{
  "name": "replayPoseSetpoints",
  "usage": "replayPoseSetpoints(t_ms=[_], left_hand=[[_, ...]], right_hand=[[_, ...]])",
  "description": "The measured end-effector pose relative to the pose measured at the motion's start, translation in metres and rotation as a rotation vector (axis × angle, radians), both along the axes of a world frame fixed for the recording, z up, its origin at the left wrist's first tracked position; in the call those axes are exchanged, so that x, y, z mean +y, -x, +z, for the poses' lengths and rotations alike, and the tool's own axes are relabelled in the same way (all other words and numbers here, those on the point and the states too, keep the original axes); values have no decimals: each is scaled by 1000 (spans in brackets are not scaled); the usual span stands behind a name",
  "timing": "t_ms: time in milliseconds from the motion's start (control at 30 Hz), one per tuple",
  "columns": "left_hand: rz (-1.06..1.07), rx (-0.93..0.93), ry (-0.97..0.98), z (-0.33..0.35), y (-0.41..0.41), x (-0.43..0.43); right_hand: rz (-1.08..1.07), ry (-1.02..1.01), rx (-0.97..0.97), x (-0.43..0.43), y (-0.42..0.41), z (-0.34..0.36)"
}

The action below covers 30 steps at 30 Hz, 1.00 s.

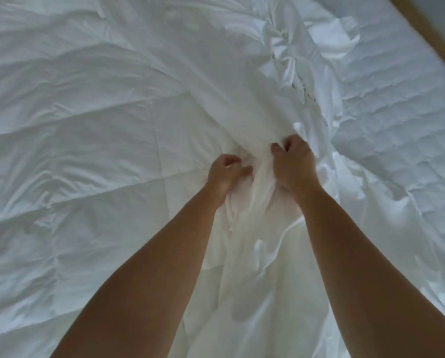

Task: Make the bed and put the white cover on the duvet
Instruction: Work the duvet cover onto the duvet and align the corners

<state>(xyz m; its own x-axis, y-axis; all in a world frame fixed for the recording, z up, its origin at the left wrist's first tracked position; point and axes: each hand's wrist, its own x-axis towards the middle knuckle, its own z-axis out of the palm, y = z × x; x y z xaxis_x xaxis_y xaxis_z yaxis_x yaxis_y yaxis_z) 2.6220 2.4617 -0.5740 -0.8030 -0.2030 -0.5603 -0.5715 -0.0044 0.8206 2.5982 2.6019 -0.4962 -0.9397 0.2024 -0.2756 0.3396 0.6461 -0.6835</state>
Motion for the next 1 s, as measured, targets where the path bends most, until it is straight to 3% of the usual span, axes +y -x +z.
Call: replayPoseSetpoints(t_ms=[167, 200, 300, 367, 400, 500, 600, 667, 767, 900, 1000], left_hand=[[-650, -13, 503, 4, 3, 35], [-694, -30, 495, 5, 8, 39], [-704, -126, 459, 0, 6, 52], [-640, -31, 731, -7, 2, 66], [-640, -30, 790, -3, -1, 71], [-620, -25, 687, -20, 16, 101], [-702, -118, 853, -23, 31, 111], [-799, 11, 737, -23, 40, 113], [-843, 69, 850, -7, 44, 104], [-640, 301, 966, 0, 37, 86], [-425, 465, 752, 2, 46, 81]], right_hand=[[-211, 144, 200, 24, 15, 12], [-238, 153, 225, 27, 16, 12], [-312, 141, 323, 31, 24, 10], [-294, 51, 350, 34, 32, 9], [-253, -14, 319, 35, 37, 8], [-74, -138, 94, 38, 50, 5], [125, -404, -113, 42, 62, 2], [119, -480, 1, 51, 73, 4], [-44, -361, 226, 69, 86, 26], [-338, -277, 378, 108, 112, 53], [-264, -312, 335, 112, 119, 63]])
